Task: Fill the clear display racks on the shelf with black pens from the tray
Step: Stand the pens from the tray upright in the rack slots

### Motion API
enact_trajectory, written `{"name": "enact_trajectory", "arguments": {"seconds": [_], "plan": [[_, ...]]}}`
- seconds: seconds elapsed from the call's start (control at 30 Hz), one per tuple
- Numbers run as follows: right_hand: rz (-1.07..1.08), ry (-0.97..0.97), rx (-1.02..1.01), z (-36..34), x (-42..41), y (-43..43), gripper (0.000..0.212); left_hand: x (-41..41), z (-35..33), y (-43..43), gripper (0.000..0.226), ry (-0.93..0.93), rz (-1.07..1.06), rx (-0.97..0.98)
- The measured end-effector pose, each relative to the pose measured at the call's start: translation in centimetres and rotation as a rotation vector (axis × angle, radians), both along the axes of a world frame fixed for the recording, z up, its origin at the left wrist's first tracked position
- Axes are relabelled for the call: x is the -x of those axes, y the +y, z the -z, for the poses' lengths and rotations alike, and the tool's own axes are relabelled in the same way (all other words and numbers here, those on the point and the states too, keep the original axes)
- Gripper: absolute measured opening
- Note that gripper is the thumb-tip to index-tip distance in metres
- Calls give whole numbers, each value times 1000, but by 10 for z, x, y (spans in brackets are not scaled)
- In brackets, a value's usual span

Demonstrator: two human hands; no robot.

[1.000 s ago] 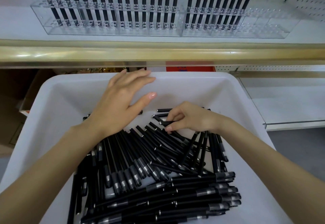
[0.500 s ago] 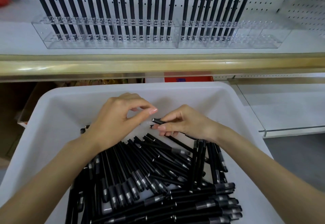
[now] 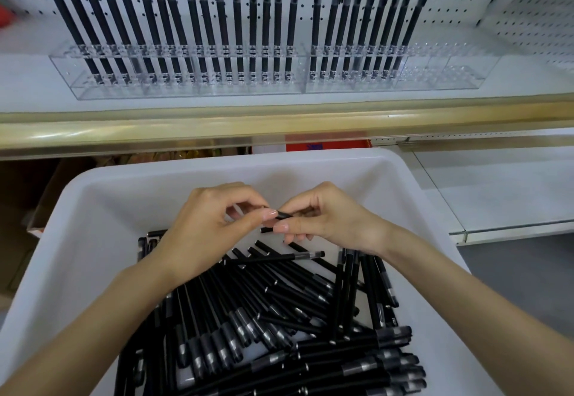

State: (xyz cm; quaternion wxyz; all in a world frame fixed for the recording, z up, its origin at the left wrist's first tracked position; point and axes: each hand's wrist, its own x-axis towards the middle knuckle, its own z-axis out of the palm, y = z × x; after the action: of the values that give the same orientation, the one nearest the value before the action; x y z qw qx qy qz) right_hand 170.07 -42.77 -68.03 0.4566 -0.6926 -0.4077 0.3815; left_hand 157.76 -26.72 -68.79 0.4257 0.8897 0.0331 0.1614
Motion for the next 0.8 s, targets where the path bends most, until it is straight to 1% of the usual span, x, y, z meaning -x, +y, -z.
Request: {"name": "enact_trajectory", "arguments": {"seconds": [0.1, 0.17, 0.23, 0.33, 0.43, 0.57, 0.63, 0.7, 0.73, 0.8], "plan": [[49, -19, 5, -19, -10, -6, 14, -2, -11, -1, 16, -26, -81, 143], [79, -56, -10, -36, -18, -14, 10, -5, -24, 0, 16, -51, -99, 238], [110, -70, -40, -53, -28, -24, 8, -9, -38, -1, 10, -71, -103, 317], [164, -62, -112, -77, -42, -41, 20, -17, -57, -4, 10, -102, -114, 413], [232, 10, -181, -98, -54, -56, 23, -31, -72, -14, 11, -110, -84, 423], [489, 303, -389, -113, -78, -65, 20, -58, -85, -32, 7, -126, -92, 387], [582, 400, -479, -117, -87, -67, 21, -73, -87, -42, 12, -133, -124, 343], [635, 407, -520, -120, -93, -70, 15, -88, -90, -54, 19, -132, -130, 320], [653, 362, -518, -122, -96, -72, 12, -95, -92, -59, 18, -114, -121, 329], [661, 237, -489, -126, -102, -79, 13, -104, -97, -69, 14, -56, -80, 408]]}}
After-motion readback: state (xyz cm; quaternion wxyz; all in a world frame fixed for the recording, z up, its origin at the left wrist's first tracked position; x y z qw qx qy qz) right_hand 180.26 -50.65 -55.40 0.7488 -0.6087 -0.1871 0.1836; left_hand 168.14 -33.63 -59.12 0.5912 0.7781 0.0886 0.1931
